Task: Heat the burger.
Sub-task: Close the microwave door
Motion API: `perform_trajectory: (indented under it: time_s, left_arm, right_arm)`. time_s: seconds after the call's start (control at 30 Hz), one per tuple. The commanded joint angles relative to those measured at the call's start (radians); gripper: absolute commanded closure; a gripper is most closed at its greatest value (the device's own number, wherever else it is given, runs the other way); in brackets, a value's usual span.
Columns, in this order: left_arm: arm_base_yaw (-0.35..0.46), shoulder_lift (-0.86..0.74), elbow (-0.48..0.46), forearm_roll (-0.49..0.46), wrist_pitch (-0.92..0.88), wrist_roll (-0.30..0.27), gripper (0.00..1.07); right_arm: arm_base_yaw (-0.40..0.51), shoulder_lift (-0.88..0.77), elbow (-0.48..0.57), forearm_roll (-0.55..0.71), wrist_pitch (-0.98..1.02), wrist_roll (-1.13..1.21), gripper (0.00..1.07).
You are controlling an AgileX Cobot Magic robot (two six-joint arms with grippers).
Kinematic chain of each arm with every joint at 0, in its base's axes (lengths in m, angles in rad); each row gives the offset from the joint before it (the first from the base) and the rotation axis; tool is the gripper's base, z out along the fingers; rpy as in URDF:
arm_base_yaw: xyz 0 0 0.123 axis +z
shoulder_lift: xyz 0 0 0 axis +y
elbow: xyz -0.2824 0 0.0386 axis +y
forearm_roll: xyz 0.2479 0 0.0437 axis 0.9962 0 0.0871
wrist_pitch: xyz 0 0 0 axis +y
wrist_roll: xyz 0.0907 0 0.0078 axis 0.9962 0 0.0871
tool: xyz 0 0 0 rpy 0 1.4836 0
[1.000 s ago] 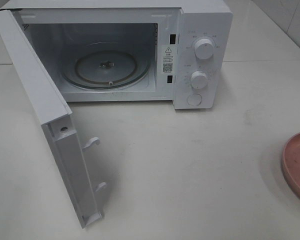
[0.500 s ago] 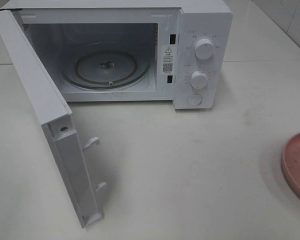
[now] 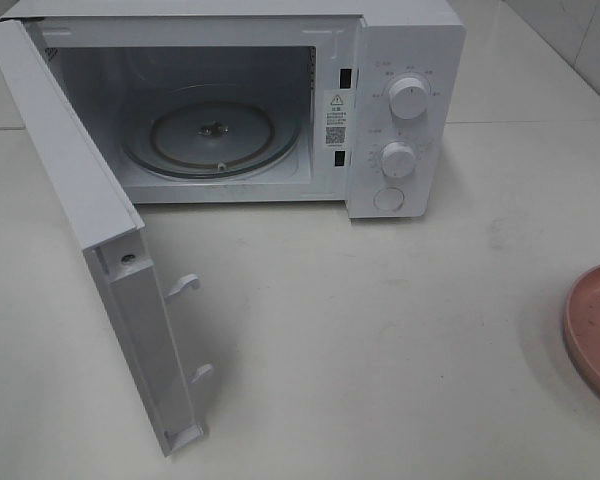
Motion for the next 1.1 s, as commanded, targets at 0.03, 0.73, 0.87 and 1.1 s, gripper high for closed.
perform_trajectory:
  time_s: [0.03,0.73,0.87,1.1]
  left_arm:
    - [0.004,-0.023,0.003,-0.007,-0.006,-0.001,0.09]
    - [0.004,-0.023,0.003,-0.007,-0.006,-0.001,0.09]
    - [0.004,-0.023,0.003,-0.007,-0.006,-0.001,0.09]
    - [0.004,-0.023,0.003,-0.009,-0.006,-0.001,0.09]
  right_arm:
    - [-0.005,-0.025,0.005,0.005,-0.006,-0.011,0.31]
    - [-0.005,-0.025,0.005,0.005,-0.006,-0.011,0.31]
    - [-0.005,-0.025,0.005,0.005,-0.006,-0.011,0.31]
    - [-0.005,-0.025,0.005,0.005,-0.006,-0.011,0.31]
